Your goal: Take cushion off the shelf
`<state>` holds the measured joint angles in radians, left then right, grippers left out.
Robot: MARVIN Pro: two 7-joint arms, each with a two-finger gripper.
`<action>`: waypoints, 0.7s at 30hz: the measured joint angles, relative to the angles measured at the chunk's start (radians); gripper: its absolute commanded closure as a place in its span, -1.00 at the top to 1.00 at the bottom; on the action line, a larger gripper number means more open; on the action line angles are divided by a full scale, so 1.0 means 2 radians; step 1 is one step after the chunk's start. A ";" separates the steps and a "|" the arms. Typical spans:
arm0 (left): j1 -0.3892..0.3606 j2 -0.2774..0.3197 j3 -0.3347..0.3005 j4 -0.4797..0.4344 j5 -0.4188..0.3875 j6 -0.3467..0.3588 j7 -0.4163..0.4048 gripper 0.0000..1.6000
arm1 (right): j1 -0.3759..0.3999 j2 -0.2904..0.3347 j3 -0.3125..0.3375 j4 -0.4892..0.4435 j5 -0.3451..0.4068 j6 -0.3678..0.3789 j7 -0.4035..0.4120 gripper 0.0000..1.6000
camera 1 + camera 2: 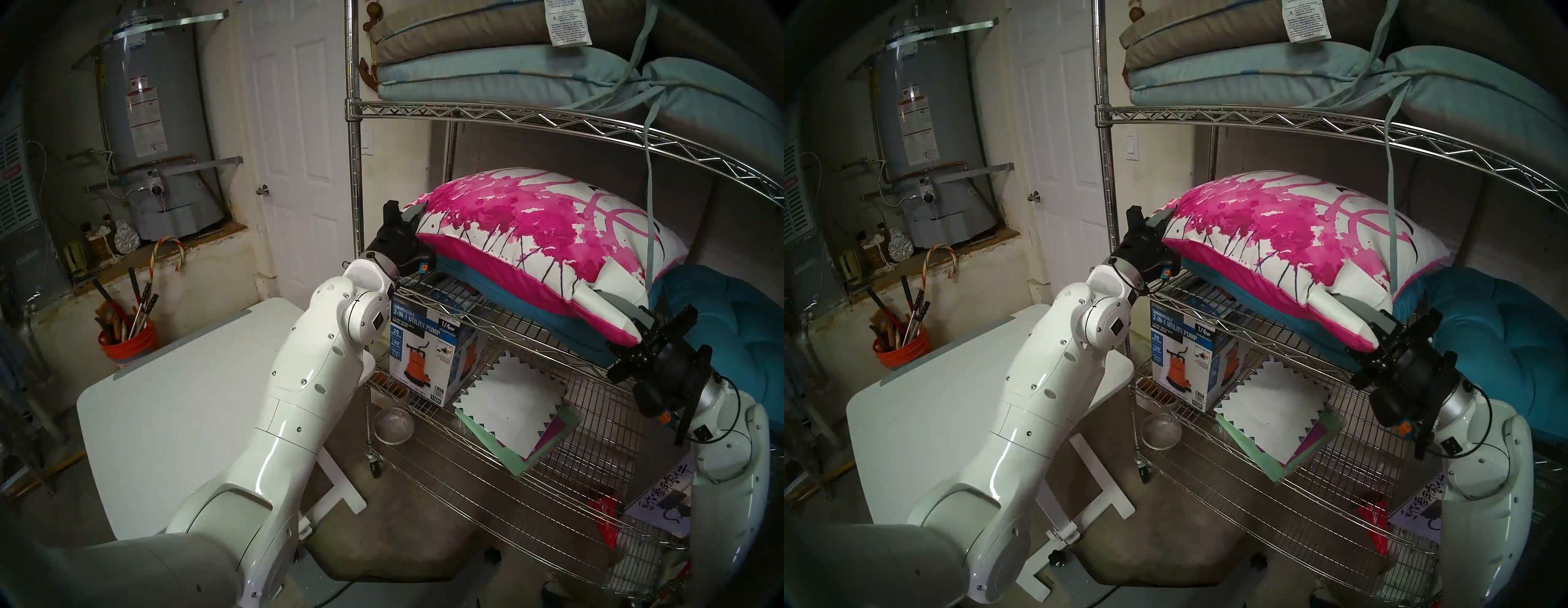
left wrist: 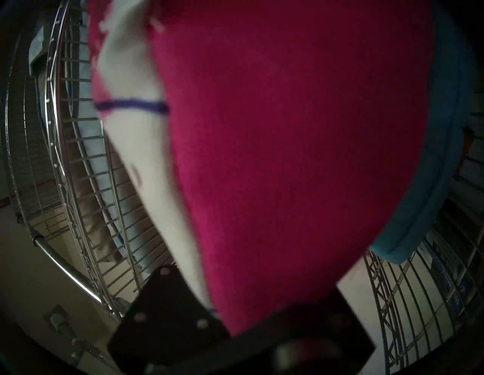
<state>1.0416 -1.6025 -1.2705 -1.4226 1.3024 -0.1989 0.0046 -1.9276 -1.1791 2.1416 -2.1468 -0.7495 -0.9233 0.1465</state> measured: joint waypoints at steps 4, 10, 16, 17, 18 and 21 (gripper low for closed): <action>0.005 0.000 -0.003 0.001 -0.004 -0.005 0.011 -1.00 | 0.000 -0.001 0.000 -0.001 -0.001 -0.003 0.000 -1.00; 0.014 0.000 -0.006 0.000 -0.010 -0.008 0.020 -1.00 | 0.000 -0.005 -0.004 -0.005 -0.003 -0.004 0.000 -1.00; 0.028 0.000 -0.010 -0.006 -0.014 -0.010 0.025 -1.00 | 0.000 -0.010 -0.011 -0.013 -0.007 -0.004 0.001 -1.00; 0.032 0.000 -0.011 -0.008 -0.015 -0.011 0.025 -1.00 | 0.000 -0.010 -0.013 -0.015 -0.007 -0.004 0.001 -1.00; 0.034 0.000 -0.012 -0.010 -0.015 -0.011 0.026 -1.00 | 0.000 -0.011 -0.014 -0.017 -0.007 -0.004 0.002 -1.00; 0.039 0.000 -0.013 -0.015 -0.016 -0.011 0.026 -1.00 | 0.000 -0.012 -0.016 -0.021 -0.008 -0.004 0.002 -1.00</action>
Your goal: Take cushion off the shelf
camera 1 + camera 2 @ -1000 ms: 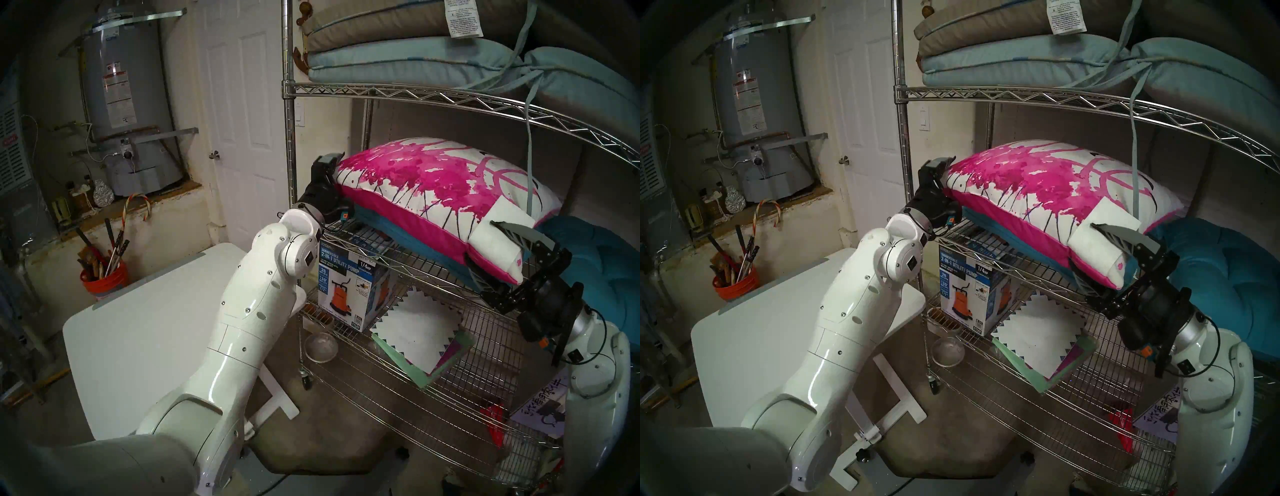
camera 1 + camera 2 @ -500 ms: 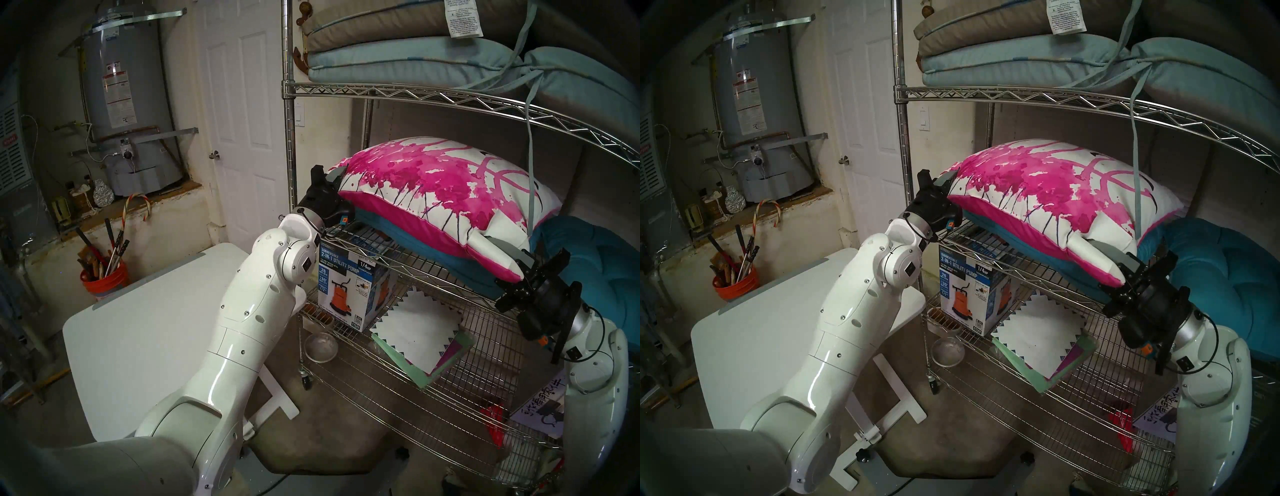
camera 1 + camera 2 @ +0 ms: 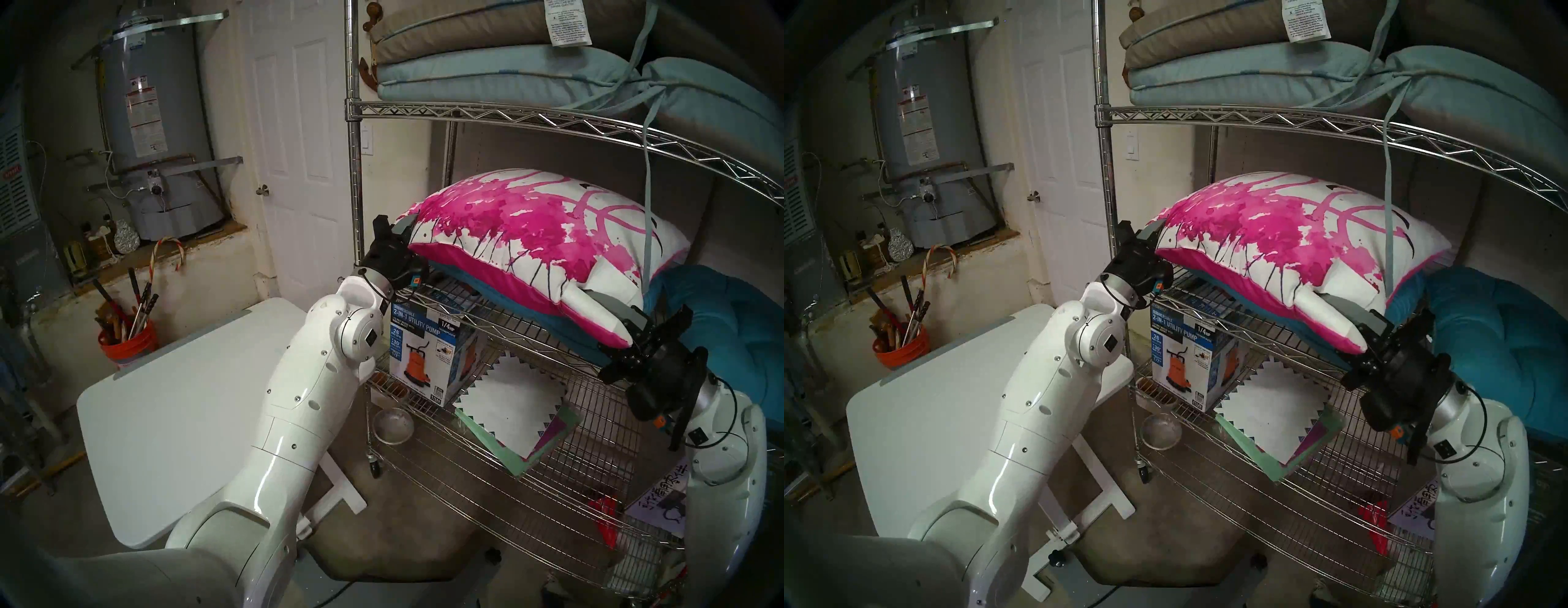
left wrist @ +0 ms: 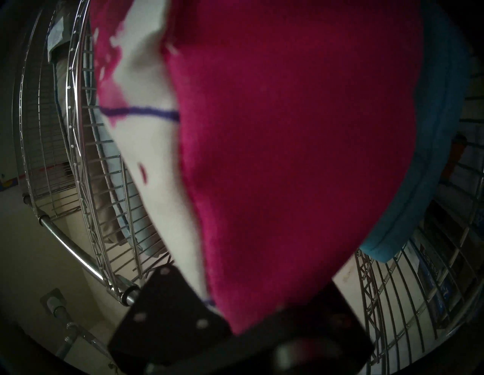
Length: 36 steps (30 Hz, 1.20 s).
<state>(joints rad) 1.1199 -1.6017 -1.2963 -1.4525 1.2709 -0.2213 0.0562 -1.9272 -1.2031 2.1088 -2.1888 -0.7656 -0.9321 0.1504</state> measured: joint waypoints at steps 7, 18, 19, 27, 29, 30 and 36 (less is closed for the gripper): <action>0.013 0.000 0.001 -0.018 -0.001 0.000 0.000 -1.00 | 0.000 -0.003 -0.006 -0.011 -0.001 0.001 0.001 -1.00; 0.036 0.000 0.004 -0.060 -0.002 0.005 -0.010 -1.00 | -0.007 -0.011 -0.008 -0.028 -0.002 0.004 0.002 -1.00; 0.038 0.000 0.005 -0.065 -0.002 0.005 -0.011 -1.00 | -0.010 -0.012 -0.008 -0.030 -0.002 0.004 0.002 -1.00; 0.062 0.000 0.006 -0.101 -0.002 0.013 -0.029 -1.00 | -0.024 -0.018 0.000 -0.040 -0.002 -0.002 0.001 -1.00; 0.068 0.000 0.007 -0.110 -0.002 0.014 -0.033 -1.00 | -0.027 -0.019 0.002 -0.042 -0.002 -0.003 0.001 -1.00; 0.073 0.000 0.007 -0.116 -0.003 0.015 -0.035 -1.00 | -0.028 -0.020 0.004 -0.044 -0.002 -0.005 0.001 -1.00; 0.094 0.001 0.005 -0.147 -0.005 0.021 -0.044 -1.00 | -0.036 -0.024 0.009 -0.053 -0.001 -0.010 0.000 -1.00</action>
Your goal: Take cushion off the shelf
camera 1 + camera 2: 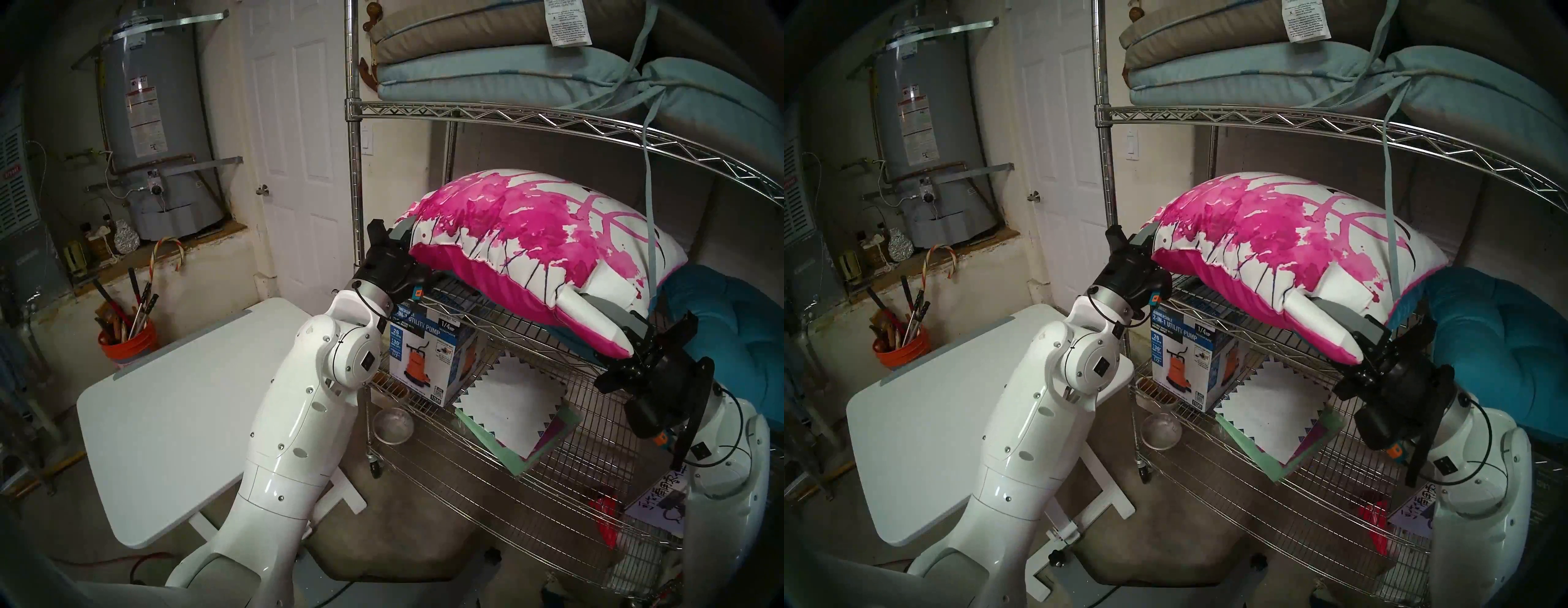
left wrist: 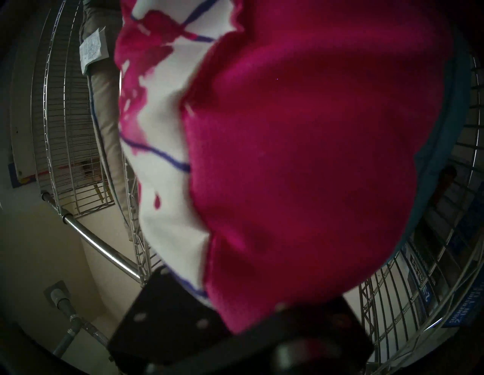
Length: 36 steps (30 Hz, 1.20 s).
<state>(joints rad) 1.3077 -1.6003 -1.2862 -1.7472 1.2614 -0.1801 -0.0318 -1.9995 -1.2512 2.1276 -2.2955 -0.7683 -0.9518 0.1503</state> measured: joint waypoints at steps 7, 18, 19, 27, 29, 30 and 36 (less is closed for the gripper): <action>0.024 0.002 -0.005 -0.035 -0.003 0.006 -0.005 -1.00 | -0.008 -0.003 0.002 -0.015 0.001 -0.004 0.000 -1.00; 0.065 0.008 -0.015 -0.092 -0.009 0.012 -0.013 -1.00 | -0.019 -0.006 0.003 -0.038 0.002 -0.005 -0.001 -1.00; 0.068 0.009 -0.016 -0.095 -0.009 0.012 -0.014 -1.00 | -0.020 -0.006 0.003 -0.039 0.002 -0.005 -0.001 -1.00; 0.098 0.020 -0.027 -0.133 -0.011 0.016 -0.022 -1.00 | -0.029 -0.007 0.005 -0.052 0.003 -0.005 -0.003 -1.00; 0.106 0.023 -0.031 -0.142 -0.011 0.018 -0.024 -1.00 | -0.031 -0.007 0.005 -0.055 0.003 -0.005 -0.003 -1.00; 0.110 0.024 -0.032 -0.147 -0.011 0.018 -0.025 -1.00 | -0.032 -0.007 0.005 -0.057 0.003 -0.005 -0.004 -1.00; 0.136 0.031 -0.039 -0.177 -0.011 0.024 -0.031 -1.00 | -0.037 -0.005 0.002 -0.062 0.003 -0.005 -0.005 -1.00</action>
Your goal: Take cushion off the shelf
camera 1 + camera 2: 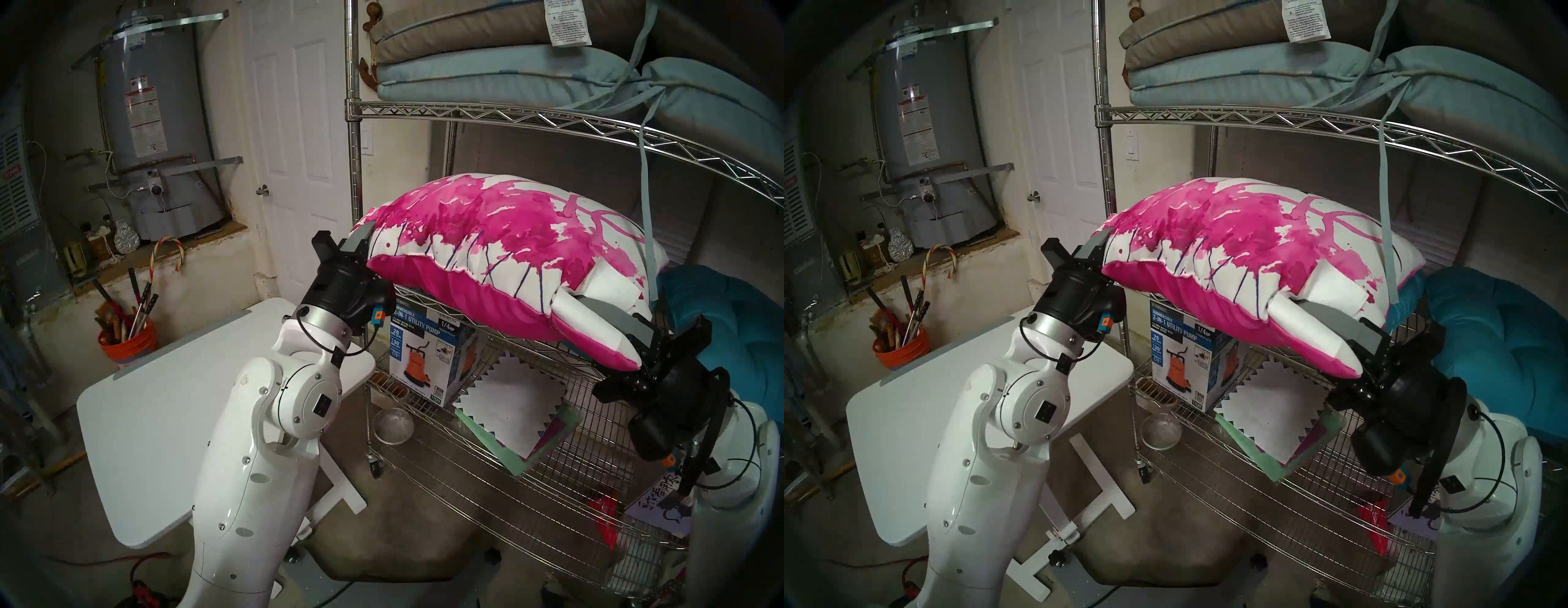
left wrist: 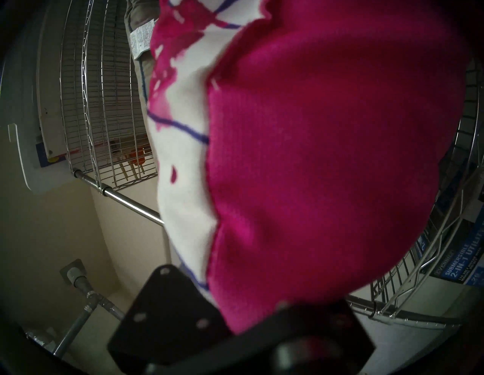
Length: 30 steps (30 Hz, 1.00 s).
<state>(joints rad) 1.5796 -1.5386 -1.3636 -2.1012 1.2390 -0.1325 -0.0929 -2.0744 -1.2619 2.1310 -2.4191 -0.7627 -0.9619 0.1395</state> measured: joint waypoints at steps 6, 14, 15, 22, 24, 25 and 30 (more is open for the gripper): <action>0.020 0.004 -0.002 -0.026 0.000 0.008 -0.002 -1.00 | -0.004 0.003 -0.005 -0.002 0.000 0.000 -0.002 -1.00; 0.047 0.009 -0.005 -0.061 0.002 0.019 -0.003 -1.00 | -0.010 0.006 -0.014 -0.003 0.000 0.000 -0.008 -1.00; 0.050 0.010 -0.005 -0.064 0.002 0.020 -0.003 -1.00 | -0.010 0.007 -0.015 -0.003 0.000 0.000 -0.009 -1.00; 0.073 0.016 -0.008 -0.095 0.013 0.032 -0.007 -1.00 | -0.008 0.012 -0.033 -0.003 -0.003 0.000 -0.016 -1.00; 0.081 0.018 -0.008 -0.106 0.017 0.036 -0.009 -1.00 | -0.007 0.015 -0.039 -0.003 -0.005 0.000 -0.019 -1.00; 0.083 0.018 -0.008 -0.108 0.018 0.037 -0.010 -1.00 | -0.007 0.015 -0.040 -0.003 -0.006 0.000 -0.020 -1.00; 0.096 0.021 -0.009 -0.128 0.024 0.044 -0.013 -1.00 | -0.007 0.021 -0.051 -0.003 -0.014 0.000 -0.028 -1.00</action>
<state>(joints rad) 1.7720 -1.4963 -1.3817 -2.3576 1.2876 -0.0455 -0.1195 -2.0876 -1.2207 2.0292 -2.4242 -0.7914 -0.9619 0.0842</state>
